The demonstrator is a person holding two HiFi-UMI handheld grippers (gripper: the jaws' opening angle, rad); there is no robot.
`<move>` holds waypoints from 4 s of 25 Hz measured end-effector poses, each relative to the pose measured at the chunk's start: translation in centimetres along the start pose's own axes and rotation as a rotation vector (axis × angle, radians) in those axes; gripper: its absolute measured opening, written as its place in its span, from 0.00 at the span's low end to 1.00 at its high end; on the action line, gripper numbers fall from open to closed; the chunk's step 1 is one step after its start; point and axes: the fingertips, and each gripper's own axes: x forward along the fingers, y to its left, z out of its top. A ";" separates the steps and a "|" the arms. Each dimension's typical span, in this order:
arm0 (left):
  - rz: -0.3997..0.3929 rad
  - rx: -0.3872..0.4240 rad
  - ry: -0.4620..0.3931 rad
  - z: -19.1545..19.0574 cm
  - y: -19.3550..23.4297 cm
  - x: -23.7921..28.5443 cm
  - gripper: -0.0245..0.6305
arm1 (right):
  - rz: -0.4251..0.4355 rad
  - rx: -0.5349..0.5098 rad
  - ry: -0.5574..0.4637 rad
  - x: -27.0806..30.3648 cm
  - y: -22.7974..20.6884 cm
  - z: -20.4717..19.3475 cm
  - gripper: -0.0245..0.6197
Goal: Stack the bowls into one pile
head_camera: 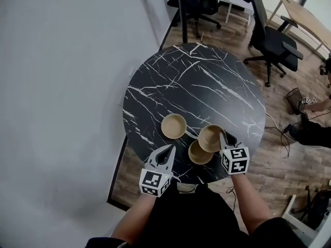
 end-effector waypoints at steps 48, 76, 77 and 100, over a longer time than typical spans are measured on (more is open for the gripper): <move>0.006 -0.043 -0.014 -0.6 0.5 -1.3 0.06 | 0.155 -0.129 0.093 -0.6 6.5 -3.2 0.21; 0.085 -0.073 0.057 -0.6 6.3 -0.4 0.06 | 0.135 -0.187 -0.168 -2.5 9.0 3.3 0.05; 0.089 -0.077 0.073 -0.8 6.7 -0.4 0.06 | 0.136 -0.184 -0.169 -2.4 9.2 3.3 0.05; 0.020 -0.196 0.327 -5.5 11.3 7.9 0.32 | 0.072 -0.109 -0.160 -2.6 8.3 2.0 0.05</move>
